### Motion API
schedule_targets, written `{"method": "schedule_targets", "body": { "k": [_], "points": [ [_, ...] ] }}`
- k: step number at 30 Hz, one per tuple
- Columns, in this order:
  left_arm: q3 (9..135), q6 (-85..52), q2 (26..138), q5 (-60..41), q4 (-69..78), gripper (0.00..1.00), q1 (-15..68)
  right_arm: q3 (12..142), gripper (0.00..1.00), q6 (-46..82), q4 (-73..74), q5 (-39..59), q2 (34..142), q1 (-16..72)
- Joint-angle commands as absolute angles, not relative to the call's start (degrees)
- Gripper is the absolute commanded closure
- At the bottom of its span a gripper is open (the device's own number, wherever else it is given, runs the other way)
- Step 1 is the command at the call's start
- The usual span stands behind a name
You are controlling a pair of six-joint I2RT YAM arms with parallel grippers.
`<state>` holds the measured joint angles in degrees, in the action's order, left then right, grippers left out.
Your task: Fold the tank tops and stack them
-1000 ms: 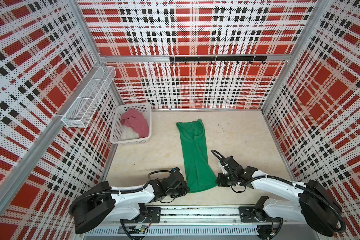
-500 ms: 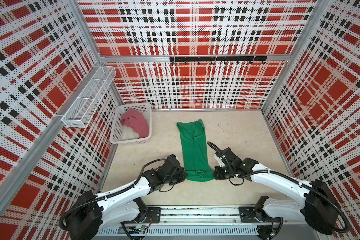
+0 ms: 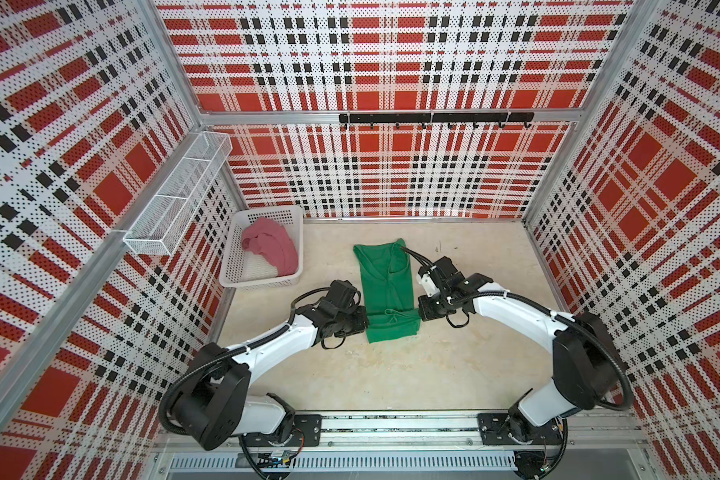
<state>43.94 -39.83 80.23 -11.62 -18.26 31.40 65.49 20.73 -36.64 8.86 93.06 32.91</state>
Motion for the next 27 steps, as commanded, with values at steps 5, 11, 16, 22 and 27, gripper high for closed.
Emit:
{"method": "schedule_targets", "body": {
  "k": [5,11,16,22,27],
  "points": [
    [50.8,-30.7,87.1,-11.2,-19.2,1.00,26.1,75.1,1.00,13.6,-36.5,7.1,101.4,29.4],
    [57.9,-27.8,94.3,-10.4,-18.0,1.00,24.5,81.7,1.00,10.2,-36.0,7.1,107.6,27.3],
    [62.7,-26.5,99.9,-10.5,-16.6,1.00,23.3,86.0,1.00,8.0,-34.6,7.5,112.2,25.8],
    [68.9,-25.2,106.1,-10.3,-15.8,1.00,21.7,90.8,1.00,6.3,-32.8,8.0,116.8,25.2],
    [74.3,-24.1,110.1,-10.8,-14.1,0.61,19.7,96.0,0.69,5.9,-31.7,8.8,119.6,24.0]
  ]
}}
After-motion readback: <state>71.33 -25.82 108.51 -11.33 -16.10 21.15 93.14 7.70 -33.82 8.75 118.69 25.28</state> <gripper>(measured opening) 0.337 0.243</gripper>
